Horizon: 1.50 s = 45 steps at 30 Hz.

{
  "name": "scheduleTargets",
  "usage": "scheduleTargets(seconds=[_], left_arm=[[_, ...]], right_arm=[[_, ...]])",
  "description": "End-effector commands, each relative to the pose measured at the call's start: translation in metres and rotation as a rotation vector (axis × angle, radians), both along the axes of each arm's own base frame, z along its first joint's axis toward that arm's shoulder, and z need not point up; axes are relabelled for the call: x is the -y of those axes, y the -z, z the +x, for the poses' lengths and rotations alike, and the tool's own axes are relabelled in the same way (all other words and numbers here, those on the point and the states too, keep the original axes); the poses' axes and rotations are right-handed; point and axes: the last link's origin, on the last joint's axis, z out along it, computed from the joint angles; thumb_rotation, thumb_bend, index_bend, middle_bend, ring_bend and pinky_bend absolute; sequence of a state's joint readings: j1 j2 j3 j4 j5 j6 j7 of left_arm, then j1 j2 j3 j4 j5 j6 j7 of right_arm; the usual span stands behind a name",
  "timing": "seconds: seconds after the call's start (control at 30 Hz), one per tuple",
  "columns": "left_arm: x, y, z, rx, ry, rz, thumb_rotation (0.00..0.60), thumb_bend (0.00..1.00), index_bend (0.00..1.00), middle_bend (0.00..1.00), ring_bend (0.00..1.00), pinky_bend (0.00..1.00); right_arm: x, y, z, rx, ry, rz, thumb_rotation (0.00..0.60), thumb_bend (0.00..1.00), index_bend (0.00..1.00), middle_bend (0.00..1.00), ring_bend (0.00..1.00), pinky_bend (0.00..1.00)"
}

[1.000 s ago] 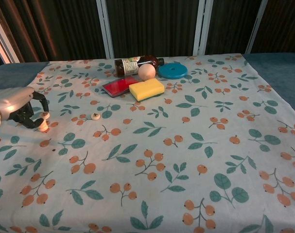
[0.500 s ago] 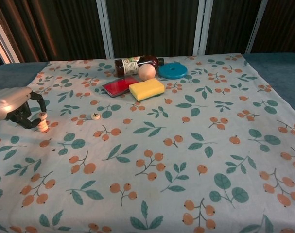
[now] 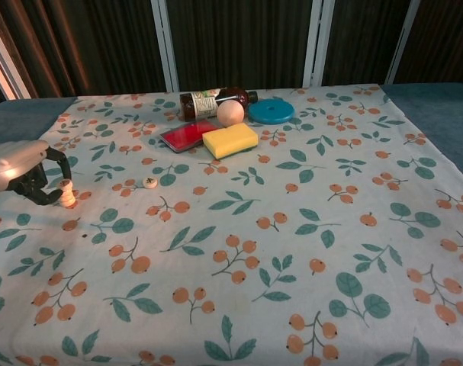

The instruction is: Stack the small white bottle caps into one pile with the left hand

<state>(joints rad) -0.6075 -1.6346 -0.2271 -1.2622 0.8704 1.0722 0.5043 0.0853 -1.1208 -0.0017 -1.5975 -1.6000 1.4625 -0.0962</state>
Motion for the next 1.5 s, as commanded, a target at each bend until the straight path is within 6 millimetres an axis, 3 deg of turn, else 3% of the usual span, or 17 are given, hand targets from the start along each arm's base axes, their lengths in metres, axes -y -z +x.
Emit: scheduleTargets(seconds=[0.03,0.4,0.63,0.77,0.87,1.03,1.27,1.5], left_arm=[[0.0,0.0,0.0,0.001,0.002,-0.003,0.6,0.45,0.42,1.0,1.0,1.0],[0.0,-0.002,0.002,0.017,0.009,0.003,0.6,0.45,0.37,1.0,1.0,1.0],[0.005,0.001,0.019,0.095,0.061,0.032,0.6,0.45,0.37,1.0,1.0,1.0],[0.009,0.014,0.041,0.157,0.103,0.033,0.6,0.45,0.37,1.0,1.0,1.0],[0.009,0.017,0.044,0.16,0.107,0.031,0.6,0.45,0.36,1.0,1.0,1.0],[-0.001,0.059,0.072,0.093,0.125,0.023,0.6,0.45,0.35,1.0,1.0,1.0],[-0.012,0.087,0.079,0.023,0.1,0.016,0.6,0.45,0.35,1.0,1.0,1.0],[-0.021,0.094,0.079,0.026,0.091,0.04,0.6,0.45,0.35,1.0,1.0,1.0]], right_arm=[[0.0,0.0,0.0,0.0,0.0,0.0,0.6,0.05,0.0,0.0,0.0,0.0],[0.0,0.0,0.0,0.0,0.001,-0.003,0.6,0.05,0.0,0.0,0.0,0.0],[-0.001,0.0,0.001,0.003,-0.002,0.0,0.6,0.05,0.0,0.0,0.0,0.0],[0.0,0.002,0.001,0.004,-0.004,0.012,0.6,0.05,0.0,0.0,0.0,0.0],[0.0,0.002,0.001,0.004,-0.004,0.014,0.6,0.05,0.0,0.0,0.0,0.0],[0.0,-0.001,0.0,0.015,-0.005,0.016,0.6,0.05,0.0,0.0,0.0,0.0],[0.0,-0.004,-0.002,0.024,0.0,0.017,0.6,0.05,0.0,0.0,0.0,0.0],[0.001,-0.006,-0.002,0.033,0.0,0.015,0.6,0.05,0.0,0.0,0.0,0.0]])
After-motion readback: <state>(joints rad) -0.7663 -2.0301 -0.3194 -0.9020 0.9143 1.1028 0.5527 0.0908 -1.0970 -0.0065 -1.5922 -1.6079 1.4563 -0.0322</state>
